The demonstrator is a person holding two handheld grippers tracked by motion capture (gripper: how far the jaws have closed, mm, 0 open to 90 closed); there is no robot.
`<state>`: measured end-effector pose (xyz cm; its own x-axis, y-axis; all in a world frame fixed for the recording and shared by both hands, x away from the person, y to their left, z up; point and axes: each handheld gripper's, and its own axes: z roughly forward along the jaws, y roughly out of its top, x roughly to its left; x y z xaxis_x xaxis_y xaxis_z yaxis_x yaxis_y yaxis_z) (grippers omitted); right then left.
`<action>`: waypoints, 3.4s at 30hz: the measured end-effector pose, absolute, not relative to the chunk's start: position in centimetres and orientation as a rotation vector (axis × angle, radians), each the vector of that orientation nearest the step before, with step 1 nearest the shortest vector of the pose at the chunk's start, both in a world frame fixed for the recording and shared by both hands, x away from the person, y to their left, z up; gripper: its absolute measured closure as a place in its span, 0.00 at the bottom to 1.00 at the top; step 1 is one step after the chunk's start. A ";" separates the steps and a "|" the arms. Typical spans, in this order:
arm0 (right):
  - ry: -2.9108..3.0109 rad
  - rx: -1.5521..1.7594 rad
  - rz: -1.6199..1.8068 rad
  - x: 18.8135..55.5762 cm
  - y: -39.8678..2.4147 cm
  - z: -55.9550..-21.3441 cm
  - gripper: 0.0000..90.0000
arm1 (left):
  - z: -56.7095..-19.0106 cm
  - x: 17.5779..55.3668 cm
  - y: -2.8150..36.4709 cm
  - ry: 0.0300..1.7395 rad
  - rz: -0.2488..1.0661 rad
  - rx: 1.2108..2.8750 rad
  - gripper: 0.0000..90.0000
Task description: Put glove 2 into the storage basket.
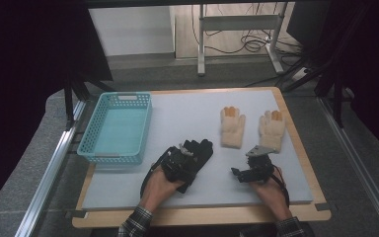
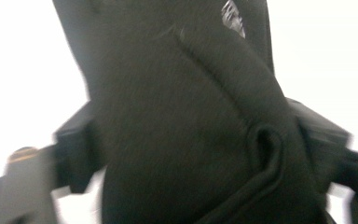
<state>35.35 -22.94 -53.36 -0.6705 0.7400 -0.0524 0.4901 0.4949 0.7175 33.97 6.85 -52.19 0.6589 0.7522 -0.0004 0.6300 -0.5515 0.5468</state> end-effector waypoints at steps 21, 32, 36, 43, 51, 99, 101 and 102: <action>2.389 1.029 0.981 35.3 -22.9 -53.4 0.12 | -47.1 36.5 9.8 1.087 0.369 2.331 0.69; 2.389 1.029 0.980 35.3 -22.9 -53.4 0.12 | -42.9 38.2 13.2 1.163 0.440 2.271 0.68; 2.388 1.027 0.980 35.3 -23.0 -53.4 0.12 | -41.7 38.8 15.1 1.207 0.439 2.242 0.68; 2.389 1.028 0.981 35.3 -23.0 -53.4 0.12 | -40.7 40.0 19.1 1.327 0.511 2.188 0.67; 2.389 1.028 0.982 35.4 -23.0 -53.4 0.12 | -41.2 41.2 23.2 1.455 0.519 2.139 0.67; 2.389 1.029 0.983 35.4 -23.0 -53.4 0.12 | -49.6 47.5 31.8 1.898 0.449 2.247 0.20; 2.388 1.028 0.983 35.4 -23.0 -53.4 0.12 | -49.1 47.3 31.9 1.886 0.445 2.231 0.15; 2.389 1.029 0.983 35.3 -23.0 -53.4 0.12 | -48.9 47.2 31.9 1.876 0.450 2.224 0.13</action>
